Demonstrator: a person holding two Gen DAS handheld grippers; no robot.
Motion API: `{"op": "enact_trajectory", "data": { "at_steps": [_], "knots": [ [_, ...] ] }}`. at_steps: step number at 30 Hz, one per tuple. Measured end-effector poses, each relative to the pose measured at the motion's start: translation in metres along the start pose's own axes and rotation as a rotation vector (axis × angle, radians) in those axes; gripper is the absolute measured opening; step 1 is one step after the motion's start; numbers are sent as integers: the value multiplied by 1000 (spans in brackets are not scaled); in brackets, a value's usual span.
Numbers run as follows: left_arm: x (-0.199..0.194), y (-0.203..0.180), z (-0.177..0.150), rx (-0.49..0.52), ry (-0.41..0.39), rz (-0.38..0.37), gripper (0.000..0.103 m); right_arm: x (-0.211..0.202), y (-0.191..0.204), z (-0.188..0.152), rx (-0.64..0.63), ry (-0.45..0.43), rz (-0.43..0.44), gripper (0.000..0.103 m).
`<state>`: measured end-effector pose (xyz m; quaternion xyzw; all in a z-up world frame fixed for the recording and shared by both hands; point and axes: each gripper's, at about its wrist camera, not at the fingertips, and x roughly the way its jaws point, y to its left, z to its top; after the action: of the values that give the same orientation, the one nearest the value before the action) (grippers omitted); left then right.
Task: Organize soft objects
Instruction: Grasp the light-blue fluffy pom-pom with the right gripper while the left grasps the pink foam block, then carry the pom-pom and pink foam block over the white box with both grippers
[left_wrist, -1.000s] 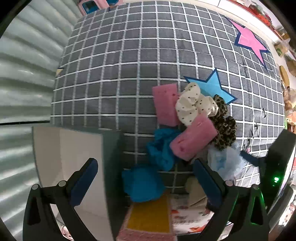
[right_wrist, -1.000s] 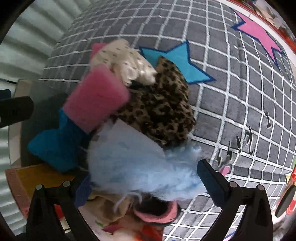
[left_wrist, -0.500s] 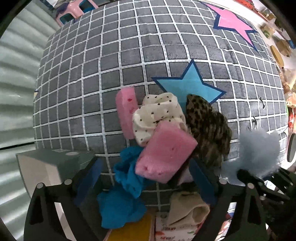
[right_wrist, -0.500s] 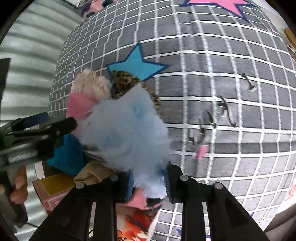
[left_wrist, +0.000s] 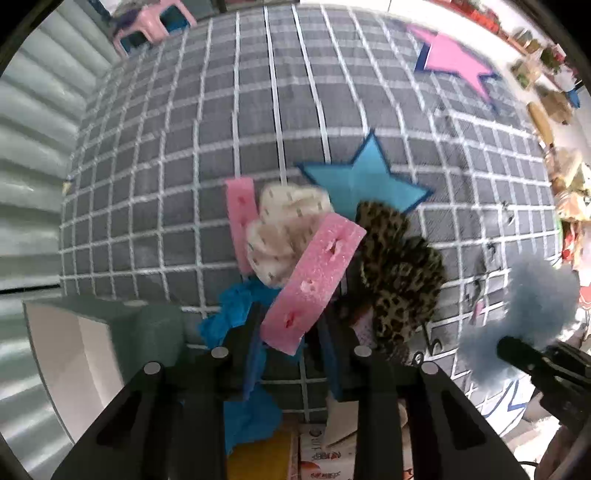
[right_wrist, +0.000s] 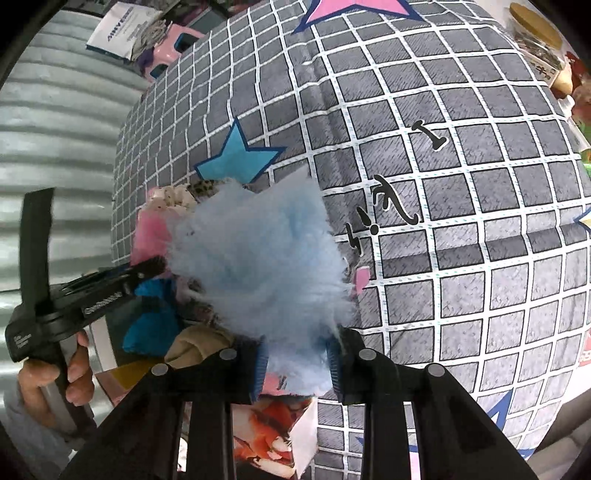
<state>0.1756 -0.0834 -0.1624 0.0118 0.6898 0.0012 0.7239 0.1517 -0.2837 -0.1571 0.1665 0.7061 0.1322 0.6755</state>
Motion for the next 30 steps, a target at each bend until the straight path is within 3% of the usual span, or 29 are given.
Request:
{"op": "enact_trajectory", "data": {
  "at_steps": [11,19,30],
  "knots": [
    [-52,4,-2,15,-101,-52,31,-16,0,-10,16,-25,26,29],
    [-81,-25,-29,127,-148,-78,31,-31,4,-16,16,-42,6,29],
    [-94,-42,-70,203,-162,-138,31,-41,7,-41,45,-71,-24,29]
  ]
}}
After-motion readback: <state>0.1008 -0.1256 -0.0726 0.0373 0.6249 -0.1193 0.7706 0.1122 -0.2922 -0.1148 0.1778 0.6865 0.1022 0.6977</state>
